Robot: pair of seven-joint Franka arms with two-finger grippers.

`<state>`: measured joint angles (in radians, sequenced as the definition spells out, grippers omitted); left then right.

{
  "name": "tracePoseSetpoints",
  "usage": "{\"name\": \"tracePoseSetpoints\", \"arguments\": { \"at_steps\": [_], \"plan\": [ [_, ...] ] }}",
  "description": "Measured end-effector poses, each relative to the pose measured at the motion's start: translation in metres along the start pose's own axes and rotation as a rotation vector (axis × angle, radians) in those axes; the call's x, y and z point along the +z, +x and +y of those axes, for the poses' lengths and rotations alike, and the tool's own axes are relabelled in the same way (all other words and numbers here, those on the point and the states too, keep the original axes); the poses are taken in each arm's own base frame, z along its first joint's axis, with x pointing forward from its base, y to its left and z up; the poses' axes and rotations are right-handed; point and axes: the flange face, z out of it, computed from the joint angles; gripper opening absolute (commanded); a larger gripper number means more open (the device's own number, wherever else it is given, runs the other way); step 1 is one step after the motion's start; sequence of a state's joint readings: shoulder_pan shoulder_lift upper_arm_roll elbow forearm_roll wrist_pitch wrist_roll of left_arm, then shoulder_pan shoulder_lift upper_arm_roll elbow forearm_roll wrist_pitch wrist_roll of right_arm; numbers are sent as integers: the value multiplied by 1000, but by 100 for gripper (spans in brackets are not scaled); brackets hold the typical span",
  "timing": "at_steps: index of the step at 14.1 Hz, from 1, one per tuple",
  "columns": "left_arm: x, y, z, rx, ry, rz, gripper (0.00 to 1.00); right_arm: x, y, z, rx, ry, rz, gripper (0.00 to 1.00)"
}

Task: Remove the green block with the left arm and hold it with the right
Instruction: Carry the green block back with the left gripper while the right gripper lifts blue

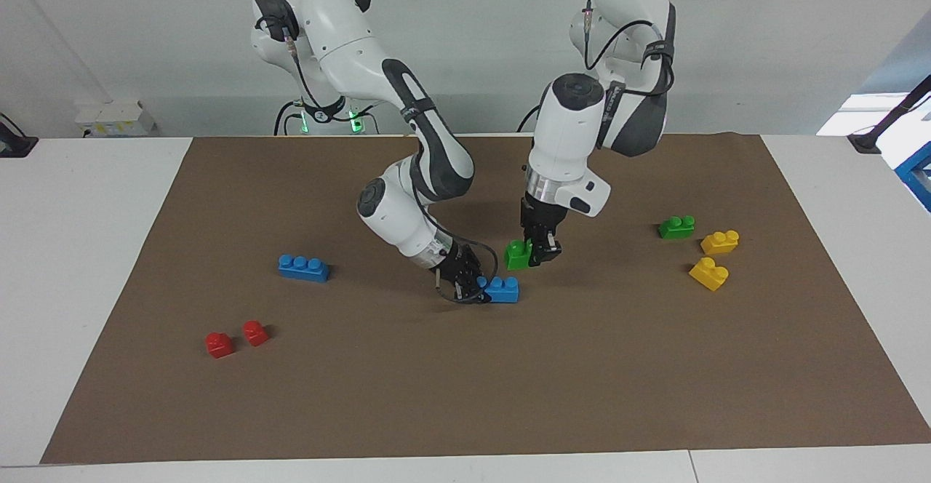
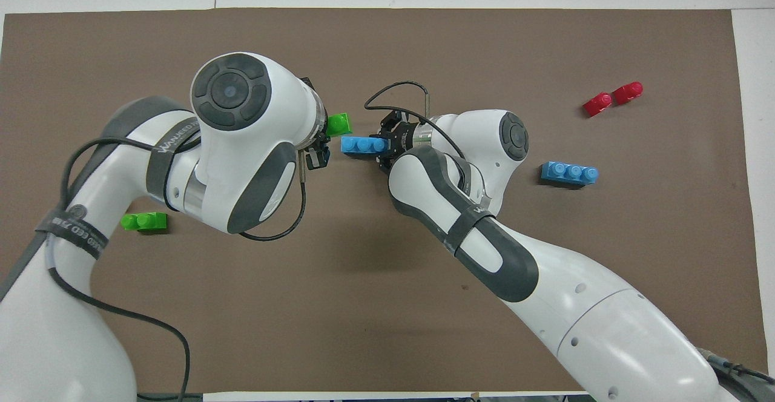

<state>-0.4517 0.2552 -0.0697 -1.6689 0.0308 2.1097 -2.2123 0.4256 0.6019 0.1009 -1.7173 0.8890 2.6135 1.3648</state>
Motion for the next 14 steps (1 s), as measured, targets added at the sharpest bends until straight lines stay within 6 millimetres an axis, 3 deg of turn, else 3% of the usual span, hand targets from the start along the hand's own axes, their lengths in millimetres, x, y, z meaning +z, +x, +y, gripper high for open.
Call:
{"name": "tracePoseSetpoints", "arguments": {
  "at_steps": [3,4,6,8,10,14],
  "plan": [
    [-20,33,1,169,77,58,0,-16,2,-14,0,-19,-15,0],
    [-20,48,4,255,116,75,0,-32,3,-23,-6,-35,-25,0],
    [-13,91,19,406,171,86,0,-84,17,-51,-21,-62,-28,0],
    [1,143,31,528,219,81,0,-145,50,-78,-22,-87,-15,0],
    [16,187,32,641,245,63,0,-192,88,-96,-45,-108,-22,0],
    [55,243,11,816,186,45,0,-245,174,-105,-106,-120,-52,0]
  ]
}}
